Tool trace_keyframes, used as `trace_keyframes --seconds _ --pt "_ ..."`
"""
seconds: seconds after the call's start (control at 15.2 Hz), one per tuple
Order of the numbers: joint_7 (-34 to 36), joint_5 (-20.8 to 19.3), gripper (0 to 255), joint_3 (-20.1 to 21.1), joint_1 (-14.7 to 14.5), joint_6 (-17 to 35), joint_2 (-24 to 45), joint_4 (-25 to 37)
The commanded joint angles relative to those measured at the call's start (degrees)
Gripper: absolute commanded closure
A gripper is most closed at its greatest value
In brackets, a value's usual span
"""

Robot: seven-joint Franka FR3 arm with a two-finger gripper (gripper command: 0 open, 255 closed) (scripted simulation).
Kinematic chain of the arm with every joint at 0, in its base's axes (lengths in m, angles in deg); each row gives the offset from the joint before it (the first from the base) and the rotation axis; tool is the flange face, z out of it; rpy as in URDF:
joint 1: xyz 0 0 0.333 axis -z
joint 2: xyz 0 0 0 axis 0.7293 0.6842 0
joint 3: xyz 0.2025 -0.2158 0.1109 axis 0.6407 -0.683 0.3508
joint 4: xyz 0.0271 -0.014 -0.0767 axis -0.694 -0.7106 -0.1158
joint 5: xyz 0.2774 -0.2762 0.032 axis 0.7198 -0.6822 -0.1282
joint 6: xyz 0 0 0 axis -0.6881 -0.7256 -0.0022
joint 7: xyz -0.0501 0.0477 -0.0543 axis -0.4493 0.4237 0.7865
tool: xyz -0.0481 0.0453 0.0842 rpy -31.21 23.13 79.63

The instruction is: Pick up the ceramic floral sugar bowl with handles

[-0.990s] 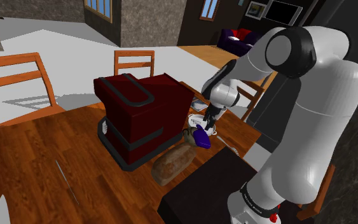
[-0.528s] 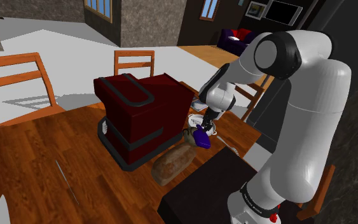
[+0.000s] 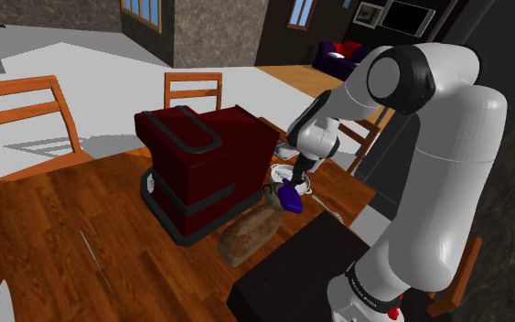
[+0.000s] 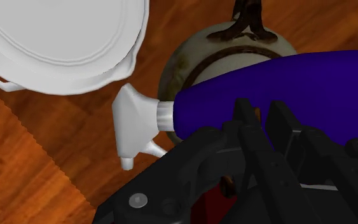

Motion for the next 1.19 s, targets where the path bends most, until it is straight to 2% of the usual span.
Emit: trace_keyframes --seconds 0.0,0.99,1.12 --pt "-0.1 0.4 255 0.4 0.0 0.1 0.5 0.0" --pt "13.3 -17.5 255 -9.8 -7.2 -7.2 -12.8 -2.1" --pt "13.5 -17.7 255 -9.8 -7.2 -7.2 -13.0 -2.1"
